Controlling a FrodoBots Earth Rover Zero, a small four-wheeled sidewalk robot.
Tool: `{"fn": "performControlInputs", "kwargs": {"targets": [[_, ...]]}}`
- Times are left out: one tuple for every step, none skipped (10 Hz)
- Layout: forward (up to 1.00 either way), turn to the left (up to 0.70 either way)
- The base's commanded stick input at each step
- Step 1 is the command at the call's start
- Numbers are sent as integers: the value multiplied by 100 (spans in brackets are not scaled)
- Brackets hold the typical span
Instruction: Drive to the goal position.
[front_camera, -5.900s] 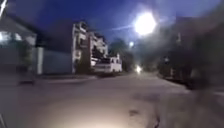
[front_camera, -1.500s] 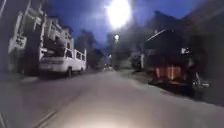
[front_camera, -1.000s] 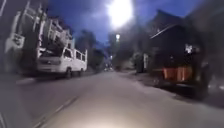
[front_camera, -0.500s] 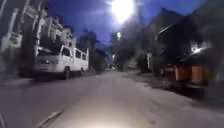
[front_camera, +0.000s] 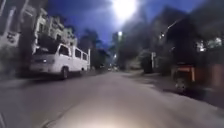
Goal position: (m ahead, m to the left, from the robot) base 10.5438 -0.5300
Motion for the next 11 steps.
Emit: {"fn": "performControlInputs", "kwargs": {"targets": [[100,0],[100,0],[100,0],[100,0],[100,0],[100,0],[100,0],[100,0],[100,0],[100,0],[100,0]]}}
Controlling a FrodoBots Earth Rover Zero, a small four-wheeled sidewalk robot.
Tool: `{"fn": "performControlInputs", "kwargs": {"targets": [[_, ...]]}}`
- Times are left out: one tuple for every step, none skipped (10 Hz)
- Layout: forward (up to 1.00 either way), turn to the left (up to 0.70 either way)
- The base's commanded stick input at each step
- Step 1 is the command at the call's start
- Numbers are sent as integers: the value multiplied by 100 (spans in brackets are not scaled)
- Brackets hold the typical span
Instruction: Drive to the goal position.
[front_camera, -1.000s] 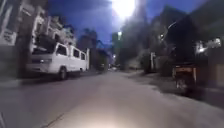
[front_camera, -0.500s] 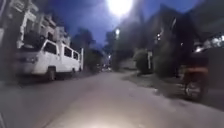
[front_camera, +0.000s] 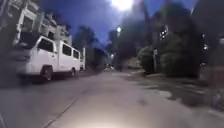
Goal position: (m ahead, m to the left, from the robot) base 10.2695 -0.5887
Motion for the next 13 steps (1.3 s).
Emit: {"fn": "performControlInputs", "kwargs": {"targets": [[100,0],[100,0],[100,-25],[100,-40],[100,-14],[100,0],[100,0],[100,0],[100,0],[100,0],[100,0],[100,0],[100,-22]]}}
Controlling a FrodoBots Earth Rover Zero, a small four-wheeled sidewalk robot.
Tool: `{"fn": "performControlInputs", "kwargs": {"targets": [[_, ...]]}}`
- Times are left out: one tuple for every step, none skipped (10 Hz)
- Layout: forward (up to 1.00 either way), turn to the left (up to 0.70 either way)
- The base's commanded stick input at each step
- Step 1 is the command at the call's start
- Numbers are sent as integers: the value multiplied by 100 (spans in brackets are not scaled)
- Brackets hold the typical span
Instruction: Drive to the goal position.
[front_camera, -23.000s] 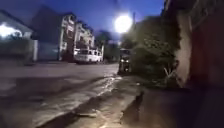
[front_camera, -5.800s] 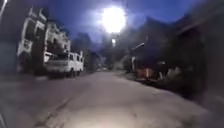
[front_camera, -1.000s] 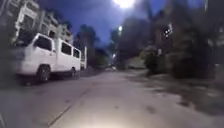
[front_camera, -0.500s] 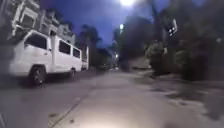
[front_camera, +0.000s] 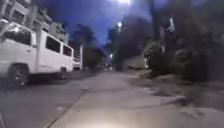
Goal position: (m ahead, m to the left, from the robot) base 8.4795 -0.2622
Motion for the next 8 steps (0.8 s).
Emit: {"fn": "performControlInputs", "kwargs": {"targets": [[100,-40],[100,-40],[100,-40],[100,-34],[100,-11],[100,0],[100,0],[100,0]]}}
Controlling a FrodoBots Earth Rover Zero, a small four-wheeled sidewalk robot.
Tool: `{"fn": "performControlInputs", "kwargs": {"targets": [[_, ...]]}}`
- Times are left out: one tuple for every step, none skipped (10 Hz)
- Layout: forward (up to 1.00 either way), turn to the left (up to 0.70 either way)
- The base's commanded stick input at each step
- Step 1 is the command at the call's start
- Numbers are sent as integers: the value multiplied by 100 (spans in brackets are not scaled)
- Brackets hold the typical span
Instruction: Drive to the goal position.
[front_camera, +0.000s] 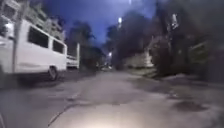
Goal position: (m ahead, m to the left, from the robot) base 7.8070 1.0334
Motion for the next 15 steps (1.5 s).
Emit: {"fn": "performControlInputs", "kwargs": {"targets": [[89,0],[85,0],[85,-8],[85,-33],[85,-34],[85,-32],[85,0],[85,0],[85,0],[85,0],[85,0],[85,0],[85,0],[85,0],[85,0]]}}
